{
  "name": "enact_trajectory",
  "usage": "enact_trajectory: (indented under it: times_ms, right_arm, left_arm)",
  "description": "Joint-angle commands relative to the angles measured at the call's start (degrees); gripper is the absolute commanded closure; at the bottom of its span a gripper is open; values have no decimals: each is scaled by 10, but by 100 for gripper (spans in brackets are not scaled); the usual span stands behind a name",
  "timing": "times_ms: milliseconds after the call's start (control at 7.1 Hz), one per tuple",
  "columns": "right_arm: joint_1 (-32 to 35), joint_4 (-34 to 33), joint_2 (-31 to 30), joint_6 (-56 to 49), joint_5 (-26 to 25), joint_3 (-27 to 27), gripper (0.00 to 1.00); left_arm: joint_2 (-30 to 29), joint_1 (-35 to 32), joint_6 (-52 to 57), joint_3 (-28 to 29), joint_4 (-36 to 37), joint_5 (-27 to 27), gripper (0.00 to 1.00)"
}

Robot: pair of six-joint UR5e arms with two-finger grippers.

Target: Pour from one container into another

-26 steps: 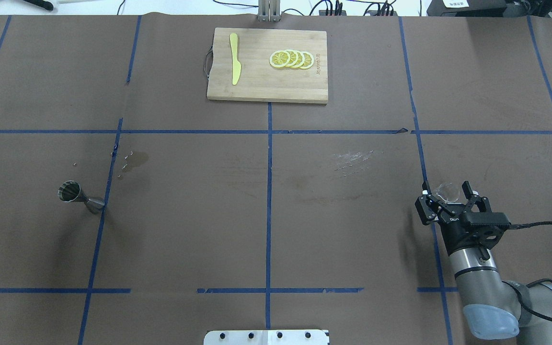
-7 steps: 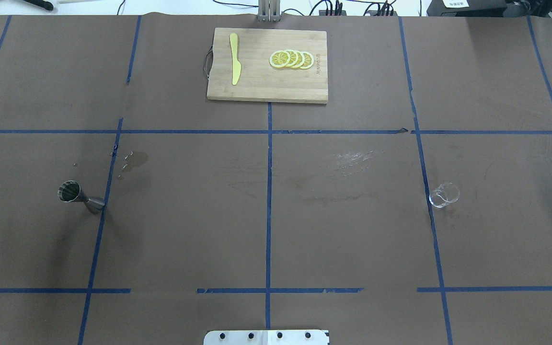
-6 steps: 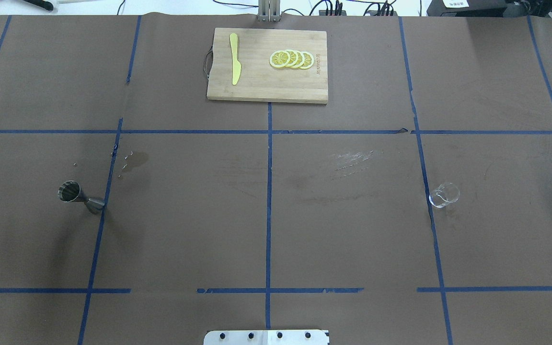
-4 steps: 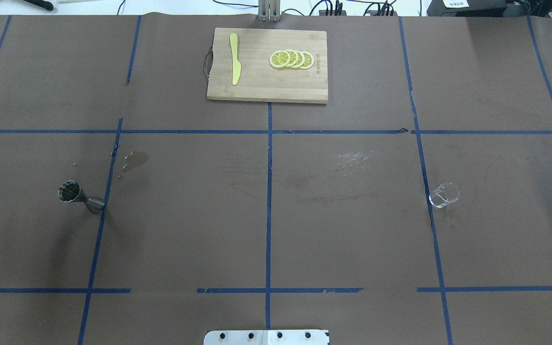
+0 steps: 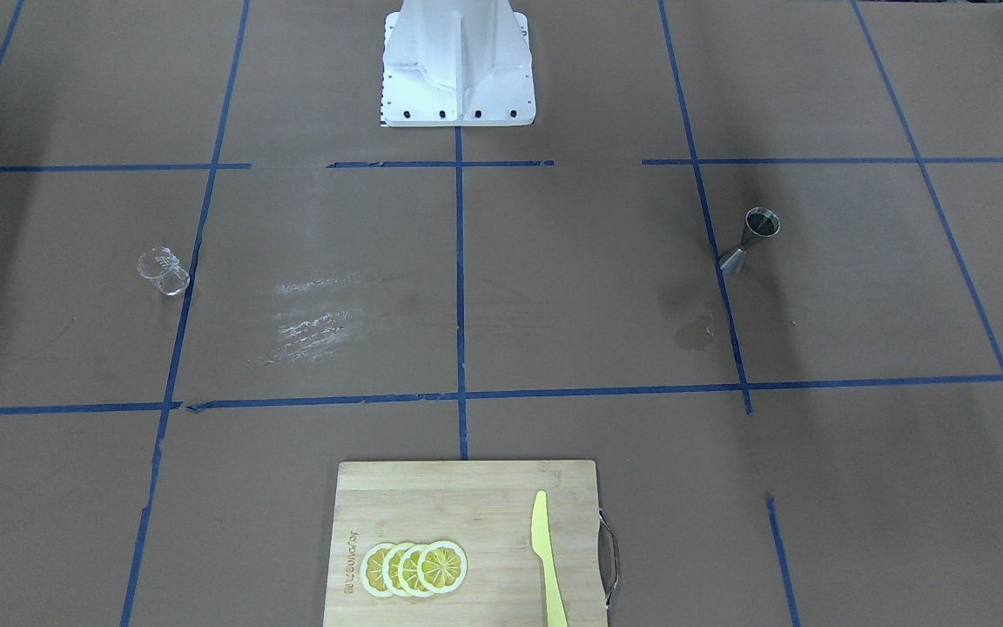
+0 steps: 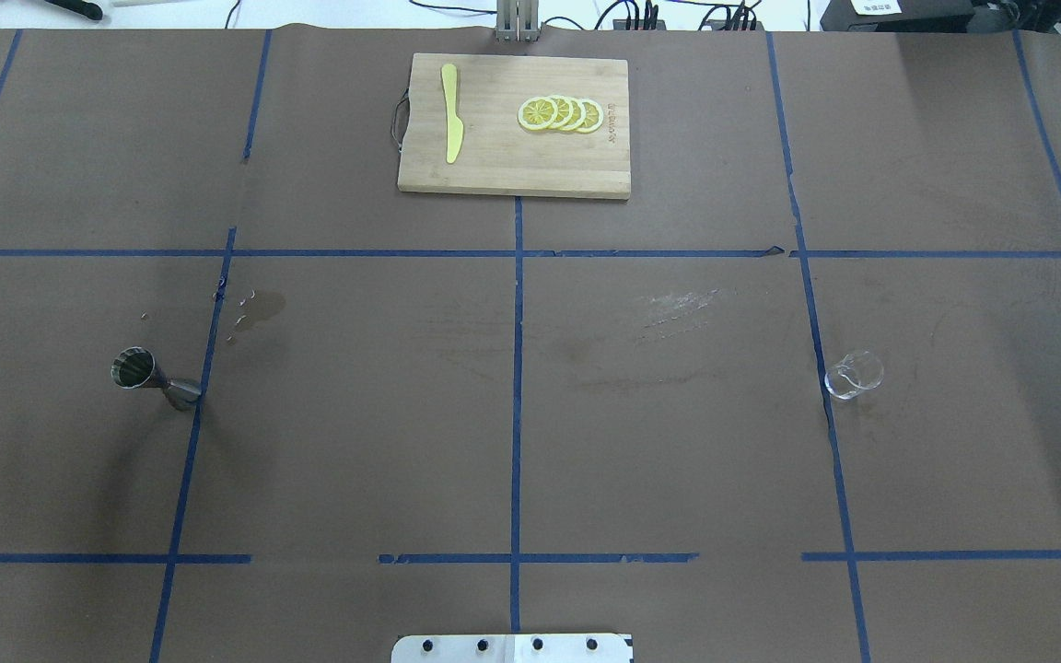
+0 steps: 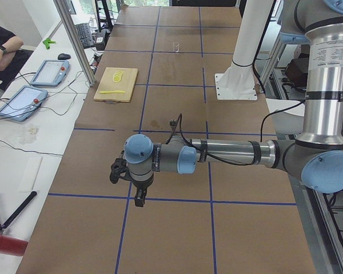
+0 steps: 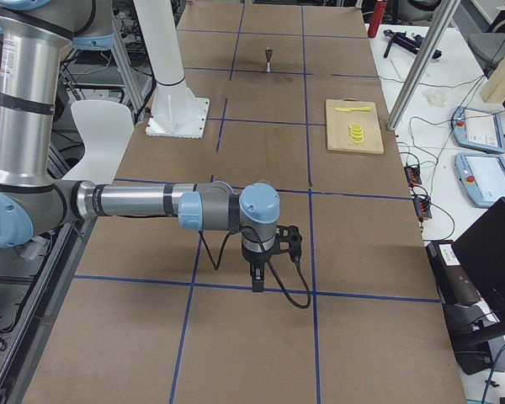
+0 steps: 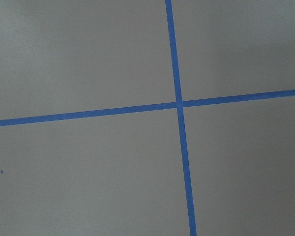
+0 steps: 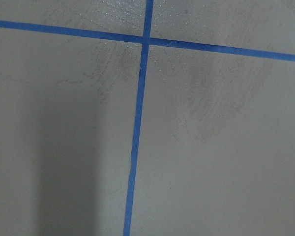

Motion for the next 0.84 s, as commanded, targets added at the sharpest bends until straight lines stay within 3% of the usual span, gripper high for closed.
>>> enact_trajectory:
  times_ms: [0,704]
  right_arm:
    - [-1,0,1,0,0,0,0]
    - [-1,0,1,-7,0,-1,0]
  left_arm:
    - [0,2,1,0,1,0,0]
    - [1,5,1,0,0,0,0]
